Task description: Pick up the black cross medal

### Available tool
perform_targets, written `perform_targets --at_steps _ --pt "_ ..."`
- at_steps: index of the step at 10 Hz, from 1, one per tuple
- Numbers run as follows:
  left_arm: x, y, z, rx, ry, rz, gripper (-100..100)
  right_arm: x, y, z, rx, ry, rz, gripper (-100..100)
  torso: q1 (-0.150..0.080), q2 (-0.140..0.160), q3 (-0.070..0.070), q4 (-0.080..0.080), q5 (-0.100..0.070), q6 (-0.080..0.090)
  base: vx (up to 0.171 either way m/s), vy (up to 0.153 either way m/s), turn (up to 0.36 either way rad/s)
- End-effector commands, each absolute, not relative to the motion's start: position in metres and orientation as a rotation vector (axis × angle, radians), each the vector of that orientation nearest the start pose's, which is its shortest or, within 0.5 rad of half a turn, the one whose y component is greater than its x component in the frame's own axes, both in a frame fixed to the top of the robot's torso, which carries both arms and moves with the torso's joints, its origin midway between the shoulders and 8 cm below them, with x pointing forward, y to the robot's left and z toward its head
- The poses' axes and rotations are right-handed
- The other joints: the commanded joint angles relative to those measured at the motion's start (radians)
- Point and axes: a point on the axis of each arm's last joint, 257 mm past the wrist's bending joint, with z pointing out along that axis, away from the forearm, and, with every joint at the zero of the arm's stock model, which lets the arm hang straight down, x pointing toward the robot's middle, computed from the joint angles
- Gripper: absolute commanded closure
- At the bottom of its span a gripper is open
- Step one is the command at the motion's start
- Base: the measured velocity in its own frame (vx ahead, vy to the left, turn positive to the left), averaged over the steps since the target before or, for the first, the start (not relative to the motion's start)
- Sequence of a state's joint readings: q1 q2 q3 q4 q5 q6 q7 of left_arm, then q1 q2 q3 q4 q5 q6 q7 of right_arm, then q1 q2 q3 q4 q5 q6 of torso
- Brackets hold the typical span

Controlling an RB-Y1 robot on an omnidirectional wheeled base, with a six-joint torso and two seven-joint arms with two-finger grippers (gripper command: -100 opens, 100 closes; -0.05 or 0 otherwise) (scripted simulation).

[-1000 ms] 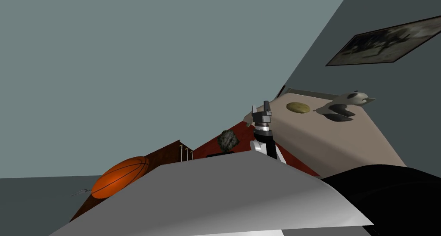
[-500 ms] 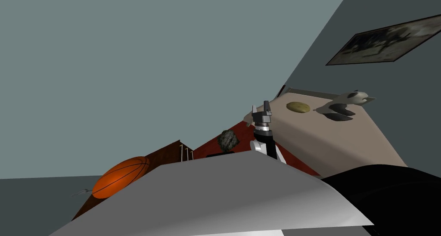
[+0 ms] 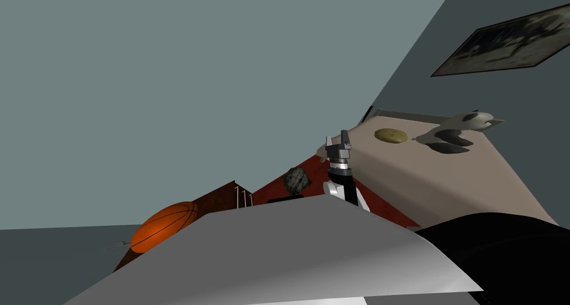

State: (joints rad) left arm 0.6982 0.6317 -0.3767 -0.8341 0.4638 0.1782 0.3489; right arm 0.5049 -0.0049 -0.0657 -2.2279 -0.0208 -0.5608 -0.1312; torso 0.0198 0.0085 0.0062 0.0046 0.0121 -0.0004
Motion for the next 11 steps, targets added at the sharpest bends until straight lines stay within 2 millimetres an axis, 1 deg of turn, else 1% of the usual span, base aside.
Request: perform_targets --at_steps 1,4,5,6,9,10,11 --pt "-0.191 0.511 -0.598 -2.435 1.681 0.374 100 0.338 -0.305 0.013 0.702 0.559 1.370 0 0.000 0.000 0.000 0.000 0.000 0.000 0.003 0.002 -0.012" --pt "-0.191 0.511 -0.598 -2.436 1.680 0.374 100 0.338 -0.305 0.013 0.702 0.559 1.370 0 0.000 0.001 0.001 0.000 0.000 0.000 0.000 0.000 0.000" --pt "-0.192 0.511 -0.598 -2.437 1.680 0.375 0 0.338 -0.305 0.013 0.702 0.559 1.370 0 -0.001 0.001 0.001 0.001 0.000 0.000 0.000 0.000 0.000" --pt "-0.191 0.514 -0.593 -2.436 1.678 0.369 100 0.338 -0.305 0.013 0.702 0.559 1.370 0 -0.001 0.002 0.001 0.001 0.000 0.000 -0.001 -0.018 -0.011" --pt "-0.196 0.522 -0.581 -2.440 1.674 0.367 100 0.338 -0.305 0.013 0.702 0.559 1.370 0 -0.004 0.001 0.001 0.001 -0.001 0.000 0.011 -0.042 -0.013" --pt "-0.193 0.520 -0.583 -2.437 1.676 0.367 100 0.338 -0.305 0.013 0.702 0.559 1.370 0 -0.004 0.001 0.001 0.000 -0.001 0.000 -0.001 -0.018 0.004" --pt "-0.193 0.520 -0.583 -2.438 1.675 0.365 0 0.338 -0.305 0.013 0.702 0.559 1.370 0 -0.003 0.001 0.001 0.000 -0.001 0.000 0.000 0.000 0.000"
